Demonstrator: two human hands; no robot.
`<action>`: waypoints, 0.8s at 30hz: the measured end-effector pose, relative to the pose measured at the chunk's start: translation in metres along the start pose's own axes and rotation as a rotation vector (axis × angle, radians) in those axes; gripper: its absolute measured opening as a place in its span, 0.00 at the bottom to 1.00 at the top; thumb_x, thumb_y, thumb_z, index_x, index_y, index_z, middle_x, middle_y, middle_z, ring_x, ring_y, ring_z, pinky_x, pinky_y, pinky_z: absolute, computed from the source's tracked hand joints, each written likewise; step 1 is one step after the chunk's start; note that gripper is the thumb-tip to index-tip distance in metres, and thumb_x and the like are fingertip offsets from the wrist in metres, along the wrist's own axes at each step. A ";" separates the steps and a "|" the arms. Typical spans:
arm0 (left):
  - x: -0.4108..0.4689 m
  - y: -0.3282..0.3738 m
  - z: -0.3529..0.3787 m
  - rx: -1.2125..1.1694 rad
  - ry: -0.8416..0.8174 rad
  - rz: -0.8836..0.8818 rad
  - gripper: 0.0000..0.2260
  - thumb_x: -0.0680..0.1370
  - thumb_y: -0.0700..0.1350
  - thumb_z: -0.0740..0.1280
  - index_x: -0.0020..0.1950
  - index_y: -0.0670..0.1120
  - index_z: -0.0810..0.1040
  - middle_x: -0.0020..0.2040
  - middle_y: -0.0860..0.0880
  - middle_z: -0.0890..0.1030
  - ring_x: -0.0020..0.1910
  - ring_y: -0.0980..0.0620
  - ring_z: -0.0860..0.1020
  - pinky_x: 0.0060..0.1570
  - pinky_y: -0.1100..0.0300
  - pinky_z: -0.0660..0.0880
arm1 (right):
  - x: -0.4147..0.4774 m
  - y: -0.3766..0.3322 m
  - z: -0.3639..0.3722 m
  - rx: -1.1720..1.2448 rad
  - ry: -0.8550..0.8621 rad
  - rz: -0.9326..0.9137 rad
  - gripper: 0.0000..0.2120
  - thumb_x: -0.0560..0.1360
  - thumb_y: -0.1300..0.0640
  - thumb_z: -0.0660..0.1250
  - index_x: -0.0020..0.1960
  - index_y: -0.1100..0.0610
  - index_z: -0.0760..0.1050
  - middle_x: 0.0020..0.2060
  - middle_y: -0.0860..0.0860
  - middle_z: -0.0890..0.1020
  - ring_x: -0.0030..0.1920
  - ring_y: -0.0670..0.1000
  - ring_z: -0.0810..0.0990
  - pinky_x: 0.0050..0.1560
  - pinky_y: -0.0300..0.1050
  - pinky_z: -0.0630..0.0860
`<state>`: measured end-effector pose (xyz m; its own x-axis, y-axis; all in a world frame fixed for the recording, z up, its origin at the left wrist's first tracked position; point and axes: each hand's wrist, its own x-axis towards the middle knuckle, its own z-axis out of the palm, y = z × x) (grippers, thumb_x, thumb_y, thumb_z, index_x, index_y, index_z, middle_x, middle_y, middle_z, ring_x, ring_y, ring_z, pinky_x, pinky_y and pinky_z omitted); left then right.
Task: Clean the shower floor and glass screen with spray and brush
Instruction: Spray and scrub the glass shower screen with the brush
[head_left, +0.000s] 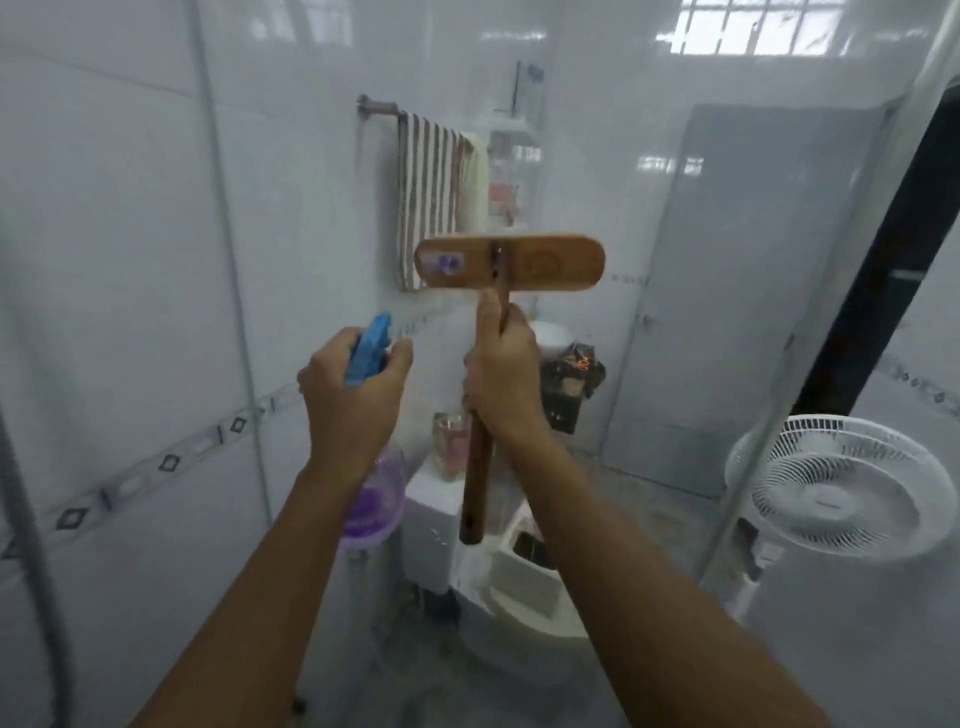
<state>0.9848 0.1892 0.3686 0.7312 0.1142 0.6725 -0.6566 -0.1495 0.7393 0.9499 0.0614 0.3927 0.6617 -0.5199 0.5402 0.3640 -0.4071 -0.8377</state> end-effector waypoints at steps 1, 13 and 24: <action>-0.003 0.003 -0.001 0.010 0.018 -0.004 0.09 0.76 0.46 0.73 0.41 0.42 0.78 0.31 0.53 0.75 0.27 0.60 0.72 0.27 0.71 0.67 | 0.014 -0.015 -0.002 0.010 0.008 -0.030 0.19 0.82 0.37 0.53 0.48 0.50 0.71 0.33 0.51 0.75 0.32 0.52 0.75 0.38 0.55 0.78; -0.129 -0.019 -0.036 0.198 0.293 -0.191 0.10 0.78 0.45 0.71 0.41 0.41 0.77 0.35 0.40 0.78 0.30 0.52 0.72 0.31 0.61 0.70 | -0.141 0.159 -0.022 -0.050 -0.252 0.271 0.17 0.84 0.41 0.53 0.48 0.50 0.73 0.38 0.53 0.80 0.39 0.48 0.81 0.44 0.49 0.80; -0.333 -0.171 -0.147 0.431 0.377 -0.375 0.05 0.81 0.42 0.67 0.55 0.41 0.78 0.42 0.45 0.80 0.39 0.51 0.78 0.40 0.59 0.76 | -0.320 0.277 0.070 -0.038 -0.718 0.617 0.17 0.79 0.34 0.56 0.43 0.45 0.70 0.29 0.47 0.73 0.27 0.46 0.73 0.32 0.46 0.73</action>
<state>0.8265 0.3208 0.0239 0.7289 0.5574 0.3974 -0.1821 -0.4018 0.8975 0.8853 0.1677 -0.0176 0.9801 -0.0697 -0.1859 -0.1974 -0.2453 -0.9491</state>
